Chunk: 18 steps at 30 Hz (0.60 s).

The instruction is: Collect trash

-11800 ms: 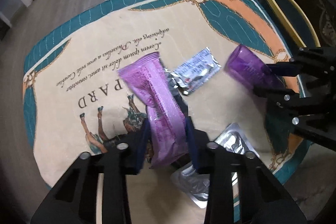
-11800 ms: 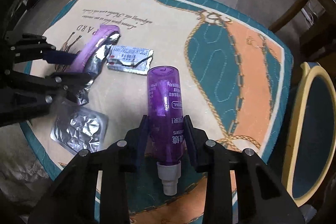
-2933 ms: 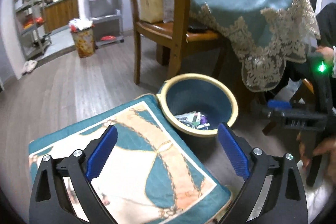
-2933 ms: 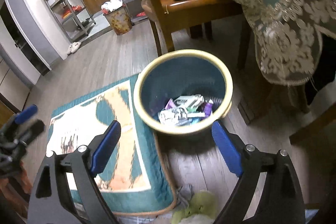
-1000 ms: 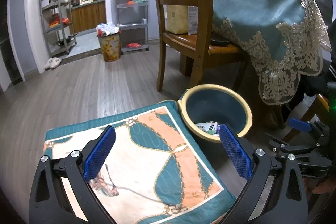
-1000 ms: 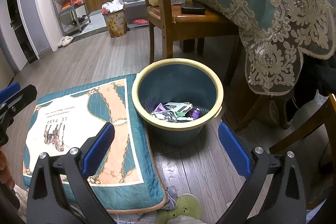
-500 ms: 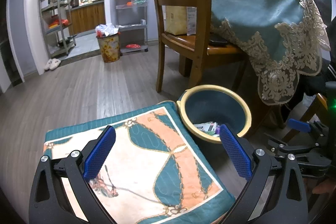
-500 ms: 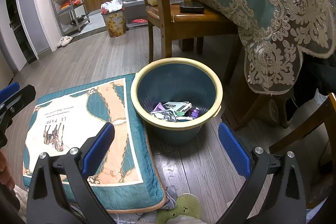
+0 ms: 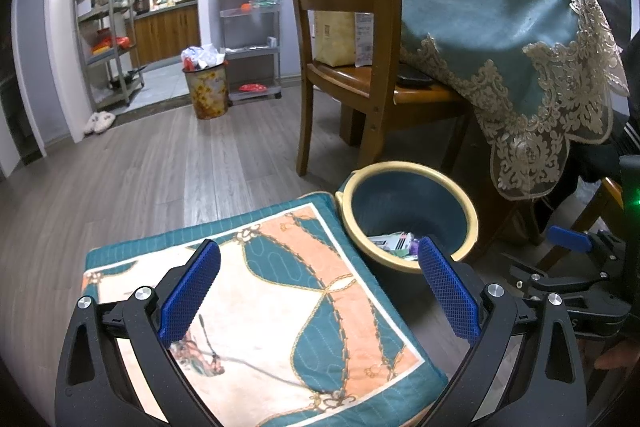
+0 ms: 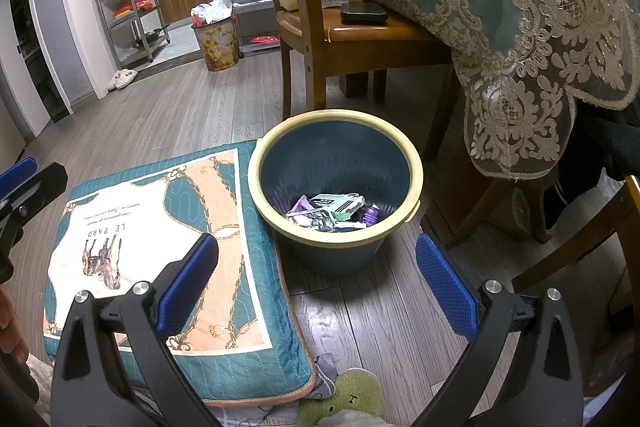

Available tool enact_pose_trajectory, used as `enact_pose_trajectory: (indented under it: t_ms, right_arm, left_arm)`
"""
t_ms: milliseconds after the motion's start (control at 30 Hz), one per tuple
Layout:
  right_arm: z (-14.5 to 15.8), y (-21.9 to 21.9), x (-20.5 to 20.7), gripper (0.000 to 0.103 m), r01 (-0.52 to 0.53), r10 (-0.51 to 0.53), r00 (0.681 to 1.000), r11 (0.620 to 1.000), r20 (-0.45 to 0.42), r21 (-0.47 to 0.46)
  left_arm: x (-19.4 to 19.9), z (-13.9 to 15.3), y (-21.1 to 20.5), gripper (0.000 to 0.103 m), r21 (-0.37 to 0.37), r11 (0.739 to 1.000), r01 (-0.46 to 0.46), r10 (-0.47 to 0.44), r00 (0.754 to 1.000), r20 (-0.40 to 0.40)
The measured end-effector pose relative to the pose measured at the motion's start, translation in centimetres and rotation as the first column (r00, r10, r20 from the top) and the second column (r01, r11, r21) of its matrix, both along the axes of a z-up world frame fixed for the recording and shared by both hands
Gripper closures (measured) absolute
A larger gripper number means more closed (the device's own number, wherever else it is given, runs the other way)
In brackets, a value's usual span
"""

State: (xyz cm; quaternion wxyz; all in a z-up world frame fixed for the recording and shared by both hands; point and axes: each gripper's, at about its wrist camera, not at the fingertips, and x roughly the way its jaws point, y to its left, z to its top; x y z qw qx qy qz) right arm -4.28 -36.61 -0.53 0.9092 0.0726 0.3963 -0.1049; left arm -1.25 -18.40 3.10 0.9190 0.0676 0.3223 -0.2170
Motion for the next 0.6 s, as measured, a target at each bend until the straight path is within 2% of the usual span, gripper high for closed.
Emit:
enact_pose_trajectory:
  t_ms: [600]
  right_arm:
    - [-0.19,-0.35,-0.18,0.006,0.007,-0.007,1.000,1.000,-0.001,0.004]
  left_arm:
    - [-0.05,0.00,-0.01,0.005,-0.001,1.000,0.002,-0.002,1.000,-0.003]
